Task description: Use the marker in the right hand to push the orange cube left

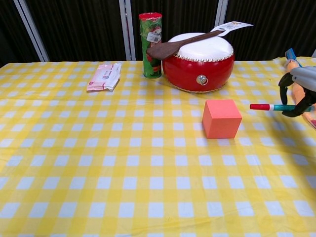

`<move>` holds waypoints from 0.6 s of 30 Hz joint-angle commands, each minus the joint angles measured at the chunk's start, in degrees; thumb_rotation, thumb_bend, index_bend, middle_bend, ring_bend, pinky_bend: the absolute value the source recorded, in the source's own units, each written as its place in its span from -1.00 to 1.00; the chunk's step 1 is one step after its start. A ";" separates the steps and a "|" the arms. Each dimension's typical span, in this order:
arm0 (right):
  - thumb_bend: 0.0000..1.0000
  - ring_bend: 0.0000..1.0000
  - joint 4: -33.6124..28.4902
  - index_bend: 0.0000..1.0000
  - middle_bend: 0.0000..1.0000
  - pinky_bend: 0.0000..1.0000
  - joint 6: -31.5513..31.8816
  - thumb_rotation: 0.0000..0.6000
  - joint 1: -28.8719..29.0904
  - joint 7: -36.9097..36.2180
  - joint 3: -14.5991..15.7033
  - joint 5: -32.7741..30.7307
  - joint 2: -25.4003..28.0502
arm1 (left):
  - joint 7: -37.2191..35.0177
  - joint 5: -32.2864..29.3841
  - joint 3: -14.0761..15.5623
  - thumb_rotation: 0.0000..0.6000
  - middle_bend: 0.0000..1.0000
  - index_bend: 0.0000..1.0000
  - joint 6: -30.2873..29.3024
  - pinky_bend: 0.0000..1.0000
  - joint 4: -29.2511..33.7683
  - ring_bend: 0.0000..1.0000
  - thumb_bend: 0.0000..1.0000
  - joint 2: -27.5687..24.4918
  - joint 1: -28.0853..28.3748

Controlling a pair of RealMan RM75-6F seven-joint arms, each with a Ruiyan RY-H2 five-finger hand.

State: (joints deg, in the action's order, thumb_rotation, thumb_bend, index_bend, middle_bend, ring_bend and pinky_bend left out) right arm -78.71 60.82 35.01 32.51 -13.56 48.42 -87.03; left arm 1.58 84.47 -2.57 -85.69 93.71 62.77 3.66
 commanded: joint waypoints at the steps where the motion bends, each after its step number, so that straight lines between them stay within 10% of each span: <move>1: -0.07 -1.00 0.34 0.39 -0.59 -1.00 -0.17 1.00 0.56 0.06 0.30 0.60 -0.76 | -0.01 0.09 0.10 1.00 -1.00 -1.00 0.18 -1.00 0.08 -1.00 -1.00 -0.04 0.07; 18: -0.07 -1.00 4.77 0.39 -0.59 -1.00 -1.61 1.00 3.63 3.43 0.63 -1.75 -6.26 | -2.55 0.47 0.40 1.00 -1.00 -1.00 0.73 -1.00 0.18 -1.00 -1.00 -0.86 0.17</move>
State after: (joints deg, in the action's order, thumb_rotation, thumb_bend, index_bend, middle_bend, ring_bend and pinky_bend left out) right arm -74.15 59.36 38.44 35.78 -12.97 46.78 -93.03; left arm -0.94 84.92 -2.19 -84.98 93.89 61.93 3.81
